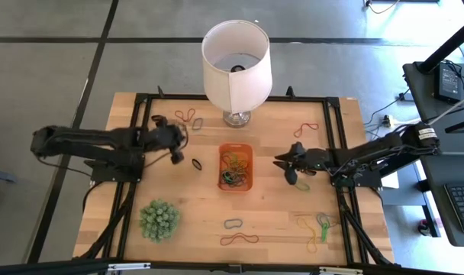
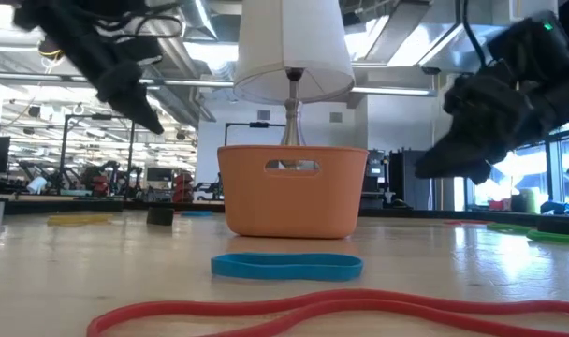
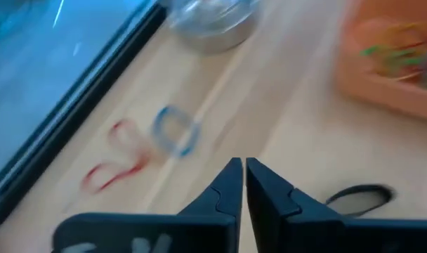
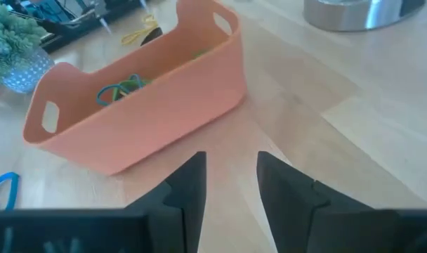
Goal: Pick and place rubber bands into bin
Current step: Put the black rubber band into the orange bin, then put the green rubber band into the orange bin
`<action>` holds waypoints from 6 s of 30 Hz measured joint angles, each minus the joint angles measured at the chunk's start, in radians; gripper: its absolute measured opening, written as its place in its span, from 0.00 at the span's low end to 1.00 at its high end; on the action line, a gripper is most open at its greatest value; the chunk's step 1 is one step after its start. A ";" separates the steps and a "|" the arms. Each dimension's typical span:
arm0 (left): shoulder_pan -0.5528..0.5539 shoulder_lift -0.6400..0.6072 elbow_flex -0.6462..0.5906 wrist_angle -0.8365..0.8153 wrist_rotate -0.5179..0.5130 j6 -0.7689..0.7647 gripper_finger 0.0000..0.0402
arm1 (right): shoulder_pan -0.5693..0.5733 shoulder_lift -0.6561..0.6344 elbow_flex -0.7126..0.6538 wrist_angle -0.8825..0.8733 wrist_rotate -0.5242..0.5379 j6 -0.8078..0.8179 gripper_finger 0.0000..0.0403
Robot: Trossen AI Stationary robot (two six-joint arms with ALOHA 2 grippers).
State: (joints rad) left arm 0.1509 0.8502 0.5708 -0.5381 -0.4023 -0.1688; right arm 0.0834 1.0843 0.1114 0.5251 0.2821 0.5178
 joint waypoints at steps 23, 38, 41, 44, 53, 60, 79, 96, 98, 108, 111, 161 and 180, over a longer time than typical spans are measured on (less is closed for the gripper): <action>0.880 0.625 0.322 -0.271 0.218 0.092 0.58 | 0.000 -0.007 -0.007 0.040 -0.006 -0.055 0.33; 0.899 0.800 0.385 -0.217 0.220 -0.145 0.58 | 0.000 -0.007 -0.006 0.036 -0.006 -0.079 0.33; 0.900 0.812 0.399 -0.230 0.223 -0.227 0.56 | 0.000 -0.007 -0.006 0.037 -0.006 -0.078 0.33; 0.908 0.827 0.412 -0.245 0.248 -0.263 0.54 | 0.000 -0.007 -0.006 0.037 -0.005 -0.078 0.33; 0.884 0.854 0.413 -0.268 0.215 -0.256 0.48 | 0.000 -0.007 -0.006 0.038 -0.005 -0.078 0.33; 0.855 0.886 0.413 -0.297 0.198 -0.217 0.45 | 0.000 -0.007 -0.006 0.039 -0.005 -0.078 0.33; 0.837 0.909 0.412 -0.299 0.139 -0.213 0.09 | 0.001 -0.006 -0.006 0.040 -0.006 -0.077 0.33; 0.712 0.850 0.407 -0.439 0.132 -0.162 0.01 | 0.001 -0.006 -0.006 0.039 -0.023 -0.051 0.33; 0.655 0.822 0.407 -0.461 0.133 -0.142 0.01 | 0.001 -0.006 -0.006 0.039 -0.024 -0.051 0.33; 0.316 0.610 0.412 -0.496 0.206 -0.156 0.01 | 0.001 -0.006 -0.006 0.039 -0.024 -0.051 0.33; 0.217 0.560 0.433 -0.498 0.245 -0.222 0.01 | 0.001 -0.006 -0.006 0.039 -0.024 -0.048 0.33; -0.079 1.313 1.152 -0.309 0.324 0.025 0.17 | 0.001 -0.007 -0.006 0.058 -0.024 -0.050 0.33; -0.083 1.185 1.151 -0.413 0.233 0.003 0.28 | 0.000 -0.007 -0.006 0.045 -0.024 -0.051 0.33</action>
State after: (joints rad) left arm 0.0681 2.0354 1.7222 -0.9509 -0.1692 -0.1663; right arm 0.0838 1.0775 0.1051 0.5700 0.2581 0.4671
